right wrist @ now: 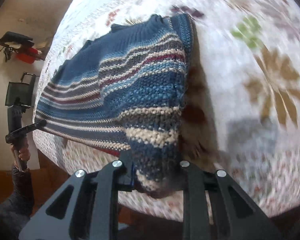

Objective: Fold small clothes

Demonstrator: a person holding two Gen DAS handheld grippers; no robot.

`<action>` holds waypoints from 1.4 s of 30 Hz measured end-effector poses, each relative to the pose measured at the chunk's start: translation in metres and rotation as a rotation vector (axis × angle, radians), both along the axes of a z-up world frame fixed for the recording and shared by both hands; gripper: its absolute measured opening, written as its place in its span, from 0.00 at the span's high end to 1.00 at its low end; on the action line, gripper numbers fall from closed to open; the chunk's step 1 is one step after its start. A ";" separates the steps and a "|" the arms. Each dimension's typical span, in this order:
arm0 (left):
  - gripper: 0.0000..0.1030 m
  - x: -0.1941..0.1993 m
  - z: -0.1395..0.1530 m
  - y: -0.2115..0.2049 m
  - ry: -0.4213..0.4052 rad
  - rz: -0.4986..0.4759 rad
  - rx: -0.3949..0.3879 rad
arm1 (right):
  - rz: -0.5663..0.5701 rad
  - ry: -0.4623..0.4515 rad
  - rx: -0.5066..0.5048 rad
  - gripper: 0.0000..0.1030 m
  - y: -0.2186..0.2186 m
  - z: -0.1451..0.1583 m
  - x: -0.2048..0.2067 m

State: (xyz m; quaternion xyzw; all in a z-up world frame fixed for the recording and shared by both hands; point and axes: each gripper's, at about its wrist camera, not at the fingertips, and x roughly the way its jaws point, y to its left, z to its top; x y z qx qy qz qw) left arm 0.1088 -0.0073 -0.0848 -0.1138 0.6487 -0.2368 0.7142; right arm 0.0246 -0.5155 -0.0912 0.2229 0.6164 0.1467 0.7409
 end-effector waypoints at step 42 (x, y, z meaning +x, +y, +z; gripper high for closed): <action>0.50 0.116 -0.026 -0.101 -0.216 -0.125 0.336 | 0.115 -0.169 -0.246 0.66 0.037 -0.007 0.176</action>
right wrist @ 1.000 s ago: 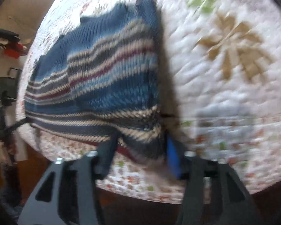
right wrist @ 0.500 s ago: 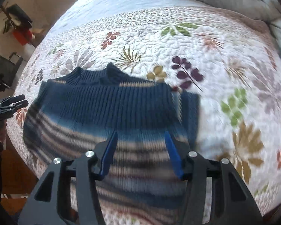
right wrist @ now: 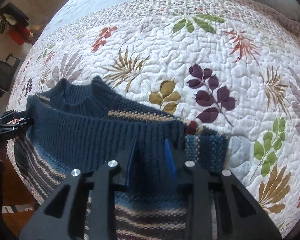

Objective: Fold small clothes

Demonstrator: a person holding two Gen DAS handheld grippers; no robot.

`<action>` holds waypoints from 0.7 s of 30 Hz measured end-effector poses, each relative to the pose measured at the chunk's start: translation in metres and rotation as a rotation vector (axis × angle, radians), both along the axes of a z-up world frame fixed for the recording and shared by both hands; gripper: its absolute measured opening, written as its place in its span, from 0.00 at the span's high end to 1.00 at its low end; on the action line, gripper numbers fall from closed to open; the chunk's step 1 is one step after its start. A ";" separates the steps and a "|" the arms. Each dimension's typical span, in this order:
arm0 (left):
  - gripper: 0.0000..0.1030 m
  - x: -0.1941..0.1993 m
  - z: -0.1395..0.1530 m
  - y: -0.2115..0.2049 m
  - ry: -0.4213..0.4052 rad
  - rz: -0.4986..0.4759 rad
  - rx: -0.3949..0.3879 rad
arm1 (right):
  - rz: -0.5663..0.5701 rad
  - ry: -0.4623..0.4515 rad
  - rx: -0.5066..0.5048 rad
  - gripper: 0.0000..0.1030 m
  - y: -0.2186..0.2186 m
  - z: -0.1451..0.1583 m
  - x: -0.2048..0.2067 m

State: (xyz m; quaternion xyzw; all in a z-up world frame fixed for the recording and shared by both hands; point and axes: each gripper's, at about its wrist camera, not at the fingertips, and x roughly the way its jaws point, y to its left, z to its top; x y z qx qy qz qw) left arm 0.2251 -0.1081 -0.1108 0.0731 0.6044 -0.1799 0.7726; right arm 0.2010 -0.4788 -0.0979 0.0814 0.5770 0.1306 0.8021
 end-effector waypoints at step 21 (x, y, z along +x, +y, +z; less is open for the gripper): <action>0.94 0.012 0.033 0.015 -0.039 0.123 -0.108 | -0.025 -0.124 0.078 0.90 -0.011 0.037 -0.007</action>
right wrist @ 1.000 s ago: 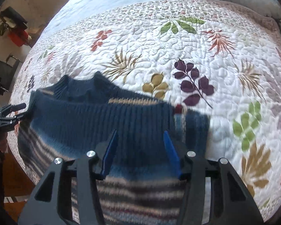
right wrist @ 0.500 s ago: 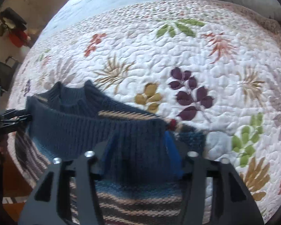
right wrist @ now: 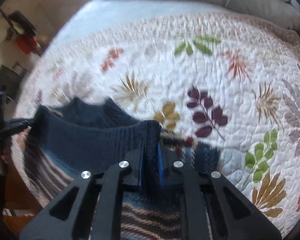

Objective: Fold small clothes

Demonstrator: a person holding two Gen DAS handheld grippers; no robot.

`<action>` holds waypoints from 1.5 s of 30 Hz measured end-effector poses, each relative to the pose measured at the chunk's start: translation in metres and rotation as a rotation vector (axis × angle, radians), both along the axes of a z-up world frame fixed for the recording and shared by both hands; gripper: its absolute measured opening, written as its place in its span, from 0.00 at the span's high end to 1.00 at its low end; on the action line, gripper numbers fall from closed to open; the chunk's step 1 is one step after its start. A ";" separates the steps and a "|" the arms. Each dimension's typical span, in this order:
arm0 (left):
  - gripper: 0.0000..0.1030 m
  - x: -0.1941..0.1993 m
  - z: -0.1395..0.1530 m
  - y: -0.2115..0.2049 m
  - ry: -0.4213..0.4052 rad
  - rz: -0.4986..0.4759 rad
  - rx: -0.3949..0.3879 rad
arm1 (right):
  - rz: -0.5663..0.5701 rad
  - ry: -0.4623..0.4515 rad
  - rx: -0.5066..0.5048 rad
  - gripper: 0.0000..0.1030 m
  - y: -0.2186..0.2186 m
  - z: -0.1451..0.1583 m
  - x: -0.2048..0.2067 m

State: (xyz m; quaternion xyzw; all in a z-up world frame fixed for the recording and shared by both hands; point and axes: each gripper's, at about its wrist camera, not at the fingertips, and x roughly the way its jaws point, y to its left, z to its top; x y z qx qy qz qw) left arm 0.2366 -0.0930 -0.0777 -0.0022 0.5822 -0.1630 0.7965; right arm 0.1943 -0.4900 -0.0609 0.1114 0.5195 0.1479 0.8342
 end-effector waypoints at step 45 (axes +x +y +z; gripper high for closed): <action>0.29 -0.099 -0.019 -0.049 -0.045 -0.044 0.126 | -0.184 0.145 0.101 0.60 -0.007 -0.026 -0.152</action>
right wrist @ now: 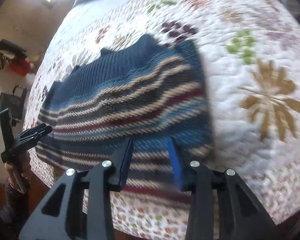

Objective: Fold small clothes

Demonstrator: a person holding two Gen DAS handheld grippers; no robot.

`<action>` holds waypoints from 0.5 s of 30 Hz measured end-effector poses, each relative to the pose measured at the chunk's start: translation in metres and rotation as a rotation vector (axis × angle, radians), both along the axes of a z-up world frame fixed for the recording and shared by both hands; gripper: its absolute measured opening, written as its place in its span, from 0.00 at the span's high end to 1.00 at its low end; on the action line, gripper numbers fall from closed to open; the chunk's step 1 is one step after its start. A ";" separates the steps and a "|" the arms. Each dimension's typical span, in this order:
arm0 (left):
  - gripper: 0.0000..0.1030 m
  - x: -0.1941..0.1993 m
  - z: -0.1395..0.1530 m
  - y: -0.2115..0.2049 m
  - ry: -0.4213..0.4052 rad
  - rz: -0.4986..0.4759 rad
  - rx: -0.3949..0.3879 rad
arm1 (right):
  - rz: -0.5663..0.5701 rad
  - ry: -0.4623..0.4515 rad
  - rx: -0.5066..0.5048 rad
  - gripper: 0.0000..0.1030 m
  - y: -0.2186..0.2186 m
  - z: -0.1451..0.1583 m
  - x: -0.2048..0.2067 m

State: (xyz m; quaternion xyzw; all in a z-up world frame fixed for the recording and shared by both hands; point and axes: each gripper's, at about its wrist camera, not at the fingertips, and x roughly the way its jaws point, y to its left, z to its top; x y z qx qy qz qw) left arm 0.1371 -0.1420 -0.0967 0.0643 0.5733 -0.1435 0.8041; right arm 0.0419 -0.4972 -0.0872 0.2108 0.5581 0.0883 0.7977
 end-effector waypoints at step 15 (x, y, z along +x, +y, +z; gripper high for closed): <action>0.29 0.000 -0.019 -0.094 0.027 -0.043 -0.014 | -0.061 0.080 0.152 0.35 -0.061 -0.034 -0.018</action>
